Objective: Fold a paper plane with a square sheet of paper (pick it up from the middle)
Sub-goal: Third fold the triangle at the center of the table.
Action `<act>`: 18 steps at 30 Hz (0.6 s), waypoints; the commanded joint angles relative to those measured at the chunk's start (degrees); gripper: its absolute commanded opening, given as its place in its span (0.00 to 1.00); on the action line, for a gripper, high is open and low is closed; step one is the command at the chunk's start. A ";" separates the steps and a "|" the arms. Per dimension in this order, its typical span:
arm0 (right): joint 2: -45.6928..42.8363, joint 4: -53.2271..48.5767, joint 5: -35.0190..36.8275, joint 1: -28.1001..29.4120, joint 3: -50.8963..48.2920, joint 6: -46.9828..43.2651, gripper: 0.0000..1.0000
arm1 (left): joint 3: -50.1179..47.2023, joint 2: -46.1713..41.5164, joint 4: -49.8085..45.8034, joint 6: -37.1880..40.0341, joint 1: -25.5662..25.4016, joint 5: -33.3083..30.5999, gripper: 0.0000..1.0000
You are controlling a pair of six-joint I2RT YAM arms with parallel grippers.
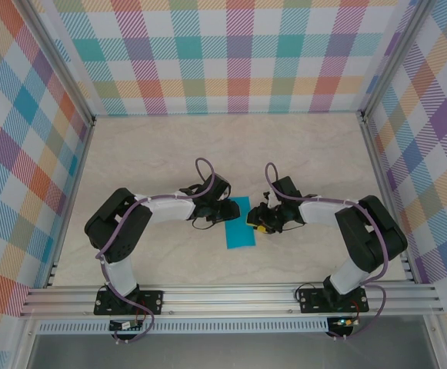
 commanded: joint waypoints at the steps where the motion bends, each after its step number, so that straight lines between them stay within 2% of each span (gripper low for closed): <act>1: 0.84 2.38 -3.24 0.17 -0.98 -0.35 0.38 | -1.23 0.07 -1.86 -0.35 0.54 0.34 0.39; 11: 0.70 4.04 -4.11 0.13 0.26 -0.14 0.41 | -1.30 -0.36 -2.04 -0.24 0.59 0.26 0.39; 18: 2.51 1.22 -3.14 -0.01 3.98 -2.80 0.46 | -1.40 -0.37 -2.39 -0.05 0.55 0.13 0.39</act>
